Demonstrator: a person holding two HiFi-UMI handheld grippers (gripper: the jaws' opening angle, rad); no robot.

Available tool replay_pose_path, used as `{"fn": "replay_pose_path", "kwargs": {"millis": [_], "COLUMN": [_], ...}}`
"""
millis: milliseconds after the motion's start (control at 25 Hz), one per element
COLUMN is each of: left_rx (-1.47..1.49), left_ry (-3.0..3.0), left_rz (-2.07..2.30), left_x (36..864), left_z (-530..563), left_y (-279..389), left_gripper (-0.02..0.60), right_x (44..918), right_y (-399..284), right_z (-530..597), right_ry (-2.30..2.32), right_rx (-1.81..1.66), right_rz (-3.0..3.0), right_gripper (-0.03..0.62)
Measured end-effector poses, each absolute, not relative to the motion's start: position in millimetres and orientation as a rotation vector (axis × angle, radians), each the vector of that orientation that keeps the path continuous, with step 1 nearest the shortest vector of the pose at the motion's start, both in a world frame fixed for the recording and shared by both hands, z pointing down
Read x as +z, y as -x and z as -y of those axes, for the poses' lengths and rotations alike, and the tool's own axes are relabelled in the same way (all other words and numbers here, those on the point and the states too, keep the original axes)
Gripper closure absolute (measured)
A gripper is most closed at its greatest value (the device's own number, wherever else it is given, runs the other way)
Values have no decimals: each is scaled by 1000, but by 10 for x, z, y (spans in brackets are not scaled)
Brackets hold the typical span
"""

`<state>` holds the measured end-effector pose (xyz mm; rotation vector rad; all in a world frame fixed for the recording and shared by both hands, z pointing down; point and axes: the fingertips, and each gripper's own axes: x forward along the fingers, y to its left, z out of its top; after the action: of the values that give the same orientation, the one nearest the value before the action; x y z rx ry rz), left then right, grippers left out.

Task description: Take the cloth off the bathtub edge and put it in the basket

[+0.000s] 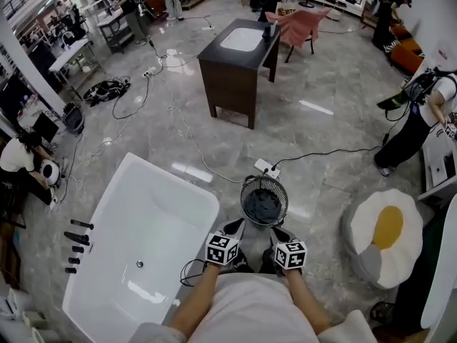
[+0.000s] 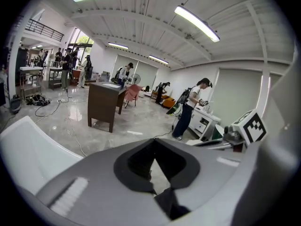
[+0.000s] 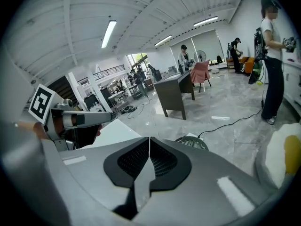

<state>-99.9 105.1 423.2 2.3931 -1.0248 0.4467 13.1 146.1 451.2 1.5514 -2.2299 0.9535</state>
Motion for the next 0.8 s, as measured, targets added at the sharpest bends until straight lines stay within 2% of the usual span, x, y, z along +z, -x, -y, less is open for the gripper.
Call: {"fn": "replay_pose_path", "kwargs": {"millis": [800], "left_rx": [587], "left_ry": [-2328], "left_rz": [975], "left_x": [4489], "left_z": [-1201], "left_y": [1059], "left_gripper": [522], "right_x": [4690], "right_y": [-125], "right_z": [-1561], "right_ry": [-1476], "right_rx": [889], "right_rz": [2182], "right_gripper": [593]}}
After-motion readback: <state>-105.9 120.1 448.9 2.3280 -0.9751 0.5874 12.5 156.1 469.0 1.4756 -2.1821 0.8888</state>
